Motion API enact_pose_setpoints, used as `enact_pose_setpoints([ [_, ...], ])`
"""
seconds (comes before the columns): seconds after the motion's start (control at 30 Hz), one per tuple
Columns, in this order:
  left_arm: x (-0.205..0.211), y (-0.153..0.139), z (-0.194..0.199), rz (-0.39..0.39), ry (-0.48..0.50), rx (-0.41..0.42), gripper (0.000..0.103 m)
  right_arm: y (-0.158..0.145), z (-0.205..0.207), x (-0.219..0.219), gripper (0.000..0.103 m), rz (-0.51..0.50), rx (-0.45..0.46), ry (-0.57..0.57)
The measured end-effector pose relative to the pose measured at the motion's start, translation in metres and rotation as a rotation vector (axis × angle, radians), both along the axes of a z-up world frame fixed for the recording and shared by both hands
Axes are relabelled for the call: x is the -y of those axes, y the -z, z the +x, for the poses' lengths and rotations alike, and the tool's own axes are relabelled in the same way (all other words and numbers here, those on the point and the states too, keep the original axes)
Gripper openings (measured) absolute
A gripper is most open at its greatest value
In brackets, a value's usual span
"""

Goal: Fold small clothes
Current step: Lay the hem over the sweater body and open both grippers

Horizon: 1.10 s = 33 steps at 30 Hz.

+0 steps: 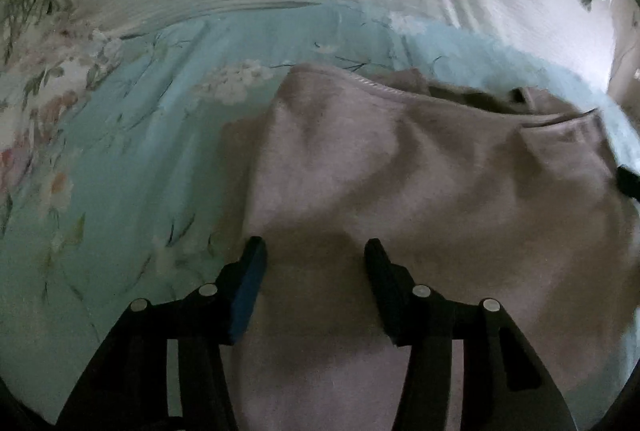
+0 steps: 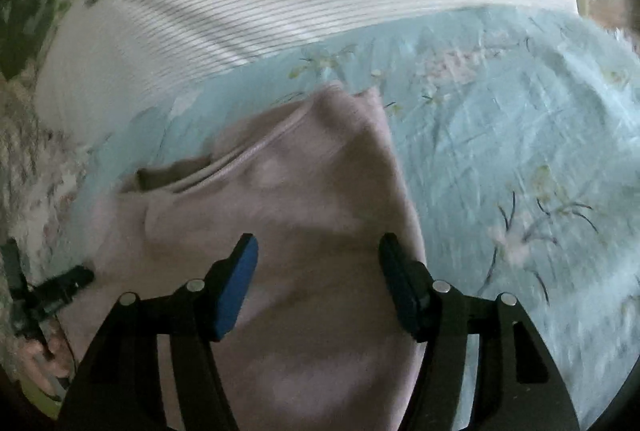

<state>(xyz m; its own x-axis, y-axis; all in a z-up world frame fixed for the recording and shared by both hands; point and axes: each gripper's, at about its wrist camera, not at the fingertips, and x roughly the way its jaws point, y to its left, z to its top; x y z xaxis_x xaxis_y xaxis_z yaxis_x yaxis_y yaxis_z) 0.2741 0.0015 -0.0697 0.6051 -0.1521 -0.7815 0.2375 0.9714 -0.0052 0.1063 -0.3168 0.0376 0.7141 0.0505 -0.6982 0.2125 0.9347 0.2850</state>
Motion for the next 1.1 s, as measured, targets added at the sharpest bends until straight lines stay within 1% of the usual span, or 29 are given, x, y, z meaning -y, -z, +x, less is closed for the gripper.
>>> enact_pose_setpoints([
  [0.07, -0.009, -0.008, -0.025, -0.082, 0.017, -0.013, 0.052, -0.002, -0.016, -0.02, 0.064, 0.036, 0.004, -0.089],
  [0.1, -0.013, -0.012, -0.043, -0.131, 0.032, -0.014, 0.052, -0.001, -0.025, -0.029, 0.064, 0.041, 0.0, -0.129],
  [0.13, -0.013, -0.012, -0.051, -0.157, 0.044, -0.015, 0.052, 0.002, -0.034, -0.04, 0.065, 0.04, -0.009, -0.174],
  [0.17, -0.015, -0.013, -0.067, -0.201, 0.072, -0.023, 0.053, 0.007, -0.044, -0.048, 0.065, 0.035, -0.029, -0.213],
  [0.23, -0.014, -0.006, -0.087, -0.252, 0.117, -0.056, 0.053, 0.02, -0.059, -0.053, 0.065, 0.0, -0.075, -0.219],
  [0.27, -0.015, 0.002, -0.098, -0.254, 0.124, -0.078, 0.053, 0.028, -0.069, -0.05, 0.065, -0.037, -0.1, -0.192],
  [0.3, -0.015, 0.014, -0.105, -0.223, 0.121, -0.096, 0.053, 0.031, -0.077, -0.046, 0.065, -0.042, -0.098, -0.178],
  [0.33, -0.016, 0.02, -0.109, -0.195, 0.115, -0.104, 0.052, 0.03, -0.088, -0.037, 0.065, -0.018, -0.069, -0.159],
  [0.37, -0.019, 0.028, -0.113, -0.17, 0.109, -0.102, 0.047, 0.029, -0.093, -0.032, 0.065, -0.004, -0.062, -0.139],
  [0.43, -0.026, 0.026, -0.117, -0.182, 0.102, -0.09, 0.045, 0.025, -0.103, -0.024, 0.065, 0.005, -0.06, -0.099],
  [0.53, -0.032, 0.021, -0.121, -0.207, 0.051, -0.108, 0.045, 0.02, -0.112, -0.024, 0.065, 0.014, -0.055, -0.058],
  [0.6, -0.036, 0.019, -0.126, -0.243, 0.014, -0.126, 0.049, 0.016, -0.114, -0.029, 0.066, 0.041, -0.039, -0.052],
  [0.67, -0.038, 0.018, -0.135, -0.267, -0.027, -0.137, 0.057, 0.016, -0.121, -0.038, 0.067, 0.065, -0.019, -0.062],
  [0.73, -0.038, 0.02, -0.145, -0.275, -0.049, -0.144, 0.062, 0.018, -0.13, -0.048, 0.069, 0.093, -0.009, -0.072],
  [0.8, -0.039, 0.026, -0.155, -0.296, -0.068, -0.167, 0.064, 0.023, -0.137, -0.055, 0.069, 0.115, -0.01, -0.083],
  [0.87, -0.047, 0.028, -0.166, -0.313, -0.078, -0.17, 0.067, 0.028, -0.141, -0.06, 0.07, 0.14, -0.016, -0.099],
  [0.9, -0.045, 0.028, -0.166, -0.322, -0.082, -0.168, 0.068, 0.03, -0.144, -0.062, 0.07, 0.154, -0.019, -0.106],
  [0.97, -0.046, 0.028, -0.165, -0.348, -0.087, -0.17, 0.074, 0.033, -0.144, -0.069, 0.07, 0.175, -0.03, -0.122],
  [1.1, -0.049, 0.031, -0.154, -0.41, -0.133, -0.185, 0.081, 0.03, -0.142, -0.084, 0.07, 0.18, -0.032, -0.151],
])
